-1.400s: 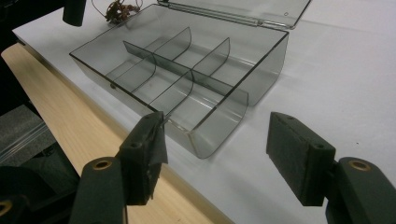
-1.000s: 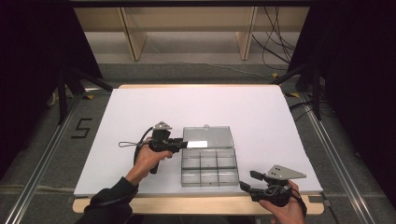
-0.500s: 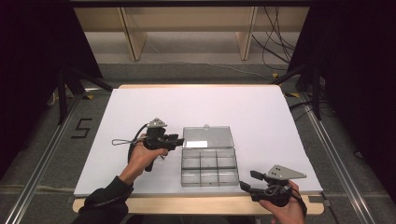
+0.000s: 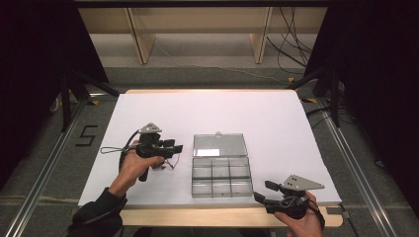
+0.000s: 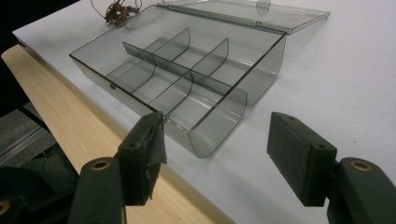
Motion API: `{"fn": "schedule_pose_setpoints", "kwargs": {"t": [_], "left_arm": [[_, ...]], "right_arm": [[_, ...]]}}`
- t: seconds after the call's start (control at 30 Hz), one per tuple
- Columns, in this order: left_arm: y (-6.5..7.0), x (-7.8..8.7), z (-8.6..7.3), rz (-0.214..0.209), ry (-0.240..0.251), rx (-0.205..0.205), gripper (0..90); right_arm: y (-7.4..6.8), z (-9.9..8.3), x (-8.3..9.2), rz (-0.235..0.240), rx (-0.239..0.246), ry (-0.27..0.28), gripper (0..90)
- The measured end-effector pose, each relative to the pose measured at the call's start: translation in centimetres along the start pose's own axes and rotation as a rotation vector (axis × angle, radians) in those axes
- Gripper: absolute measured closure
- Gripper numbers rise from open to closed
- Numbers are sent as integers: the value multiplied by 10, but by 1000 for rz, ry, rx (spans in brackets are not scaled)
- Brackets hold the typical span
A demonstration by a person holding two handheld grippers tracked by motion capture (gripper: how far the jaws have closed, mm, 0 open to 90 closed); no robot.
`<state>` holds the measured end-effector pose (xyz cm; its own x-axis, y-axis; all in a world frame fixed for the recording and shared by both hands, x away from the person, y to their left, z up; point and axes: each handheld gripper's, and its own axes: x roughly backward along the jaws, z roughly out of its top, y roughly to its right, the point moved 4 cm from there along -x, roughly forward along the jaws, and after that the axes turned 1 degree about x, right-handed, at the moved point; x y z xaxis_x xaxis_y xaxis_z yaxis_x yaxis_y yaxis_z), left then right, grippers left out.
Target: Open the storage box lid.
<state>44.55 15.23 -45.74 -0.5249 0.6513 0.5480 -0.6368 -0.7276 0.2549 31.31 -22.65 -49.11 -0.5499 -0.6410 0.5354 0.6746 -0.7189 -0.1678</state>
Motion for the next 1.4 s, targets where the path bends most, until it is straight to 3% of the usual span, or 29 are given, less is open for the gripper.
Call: {"fn": "schedule_pose_setpoints", "kwargs": {"t": [0.13, 0.17, 0.23, 0.27, 0.33, 0.37, 0.43, 0.47, 0.5, 0.53, 0.57, 0.73, 0.77, 0.93, 0.97, 1.03, 1.07, 1.1, 1.17, 1.27, 1.3, 1.4], "left_arm": [[-7, 6, -9, 32, -10, 11, 495], [-9, 9, -11, 47, -26, -8, 495], [-7, 12, -13, 54, -7, 11, 476], [-8, 14, -15, 59, -22, -5, 476], [-6, 16, -17, 72, -12, 2, 459], [-7, 19, -19, 81, -33, -23, 459], [-6, 20, -21, 100, -26, -29, 449], [-7, 22, -23, 102, -44, -42, 444], [-7, 22, -24, 112, -33, -31, 437], [-6, 21, -25, 113, -25, -18, 436], [-8, 23, -27, 117, -42, -37, 435], [-11, 24, -34, 134, -57, -34, 416], [-12, 24, -36, 138, -72, -39, 416], [-16, 25, -41, 173, -95, -52, 407], [-17, 25, -42, 177, -97, -56, 404], [-18, 27, -43, 189, -112, -60, 400], [-18, 25, -44, 185, -97, -43, 399], [-19, 26, -45, 187, -110, -49, 399], [-21, 26, -47, 193, -124, -49, 396], [-22, 25, -49, 197, -132, -53, 391], [-22, 24, -50, 203, -127, -47, 389], [-22, 22, -52, 206, -135, -43, 386]], "right_arm": [[0, 0, -1, 3, 4, 4, 377], [0, 0, -1, 4, -2, -2, 377], [1, 0, -1, -5, 12, 6, 377], [0, -1, -2, -3, 5, -4, 377], [1, 0, -1, -6, 16, 4, 378], [0, 0, -1, -3, 7, 2, 377], [1, 0, -1, -3, 10, 4, 378], [0, -1, -1, -1, 0, -2, 378], [0, -1, -2, -4, -4, 5, 378], [0, -1, -2, -5, 1, 2, 378], [0, -1, -2, -4, -1, 2, 377], [0, -1, -2, 3, -6, 1, 378], [-4, -2, -1, 15, -54, -12, 378], [-2, -3, -2, 6, -36, -3, 378], [0, -3, -3, 6, -14, -1, 377], [0, -3, -2, 16, -21, 1, 378], [-3, -4, -3, 28, -51, -3, 378], [1, -3, -2, 6, -11, -3, 378], [2, -3, -2, 0, 3, 9, 378], [2, -3, -1, 1, -2, 7, 378], [-1, -4, -1, 11, -41, -2, 377], [-1, -4, -1, 13, -38, -2, 377]]}}
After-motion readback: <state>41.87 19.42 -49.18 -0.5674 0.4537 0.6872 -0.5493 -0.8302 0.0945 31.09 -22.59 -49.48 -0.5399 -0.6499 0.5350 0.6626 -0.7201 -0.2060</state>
